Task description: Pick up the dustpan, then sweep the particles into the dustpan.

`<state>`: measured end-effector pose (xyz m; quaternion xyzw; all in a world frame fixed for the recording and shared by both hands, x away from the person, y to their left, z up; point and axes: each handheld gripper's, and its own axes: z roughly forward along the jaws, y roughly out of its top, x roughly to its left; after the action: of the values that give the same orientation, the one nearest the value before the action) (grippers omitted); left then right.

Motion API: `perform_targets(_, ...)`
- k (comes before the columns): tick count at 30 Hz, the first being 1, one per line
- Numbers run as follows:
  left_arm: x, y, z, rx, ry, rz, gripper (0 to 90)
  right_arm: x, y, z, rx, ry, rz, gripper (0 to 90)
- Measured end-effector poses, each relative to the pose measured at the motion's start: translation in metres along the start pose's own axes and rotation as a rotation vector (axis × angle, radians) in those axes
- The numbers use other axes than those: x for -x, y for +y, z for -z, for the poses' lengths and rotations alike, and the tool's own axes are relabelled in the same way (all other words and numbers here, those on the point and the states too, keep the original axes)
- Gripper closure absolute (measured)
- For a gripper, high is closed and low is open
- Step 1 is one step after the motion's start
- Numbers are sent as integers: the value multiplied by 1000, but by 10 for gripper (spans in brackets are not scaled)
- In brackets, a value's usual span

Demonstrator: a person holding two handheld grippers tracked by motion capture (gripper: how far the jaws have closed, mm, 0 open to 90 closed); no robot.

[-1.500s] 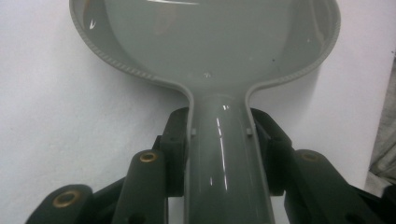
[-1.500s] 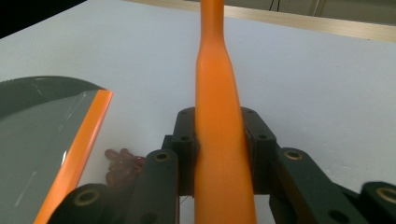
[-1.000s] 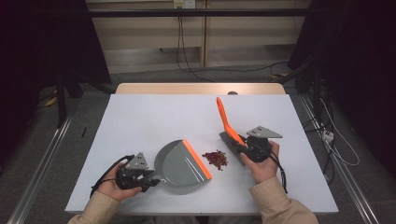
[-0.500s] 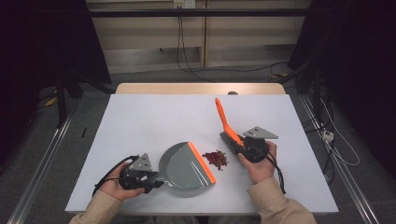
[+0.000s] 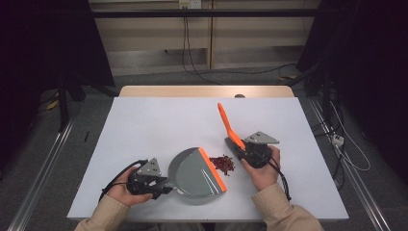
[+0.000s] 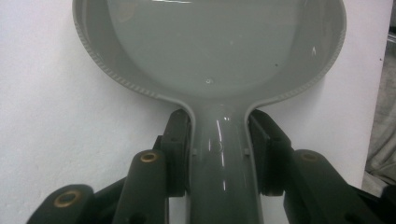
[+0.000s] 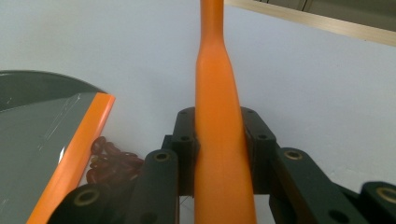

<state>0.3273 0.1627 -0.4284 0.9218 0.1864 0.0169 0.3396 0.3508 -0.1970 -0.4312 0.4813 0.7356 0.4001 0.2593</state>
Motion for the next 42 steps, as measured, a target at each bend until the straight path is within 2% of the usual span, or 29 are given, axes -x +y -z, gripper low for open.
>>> perform_targets(6, 0, 0, -1, 9, -5, 13, 624, -5, -1, -1, 2, 3, 24, 710)
perform_targets(8, 0, 0, 0, 13, -5, 32, 619, -9, 0, -1, -3, -1, 44, 710)
perform_targets(9, -1, -1, 0, 16, -13, 21, 615, -10, 0, -2, -3, 2, 52, 710)
perform_targets(11, -1, -1, 1, 27, -11, 30, 614, -11, -1, -1, -2, -1, 53, 709)
perform_targets(12, -1, -1, 2, 17, -10, 21, 608, -11, -1, -1, -1, -1, 50, 710)
perform_targets(15, -1, -3, 2, 13, 0, 51, 591, -10, -1, -1, 0, -2, 40, 710)
perform_targets(19, 0, -4, 3, 15, 5, 74, 612, -12, -1, -1, -1, 3, 47, 710)
perform_targets(30, 2, -2, 3, -5, 18, 79, 621, -14, -1, -1, -3, -3, 41, 709)
perform_targets(42, 3, -2, 3, 5, 5, 72, 625, -18, 0, -3, -8, -2, 40, 709)
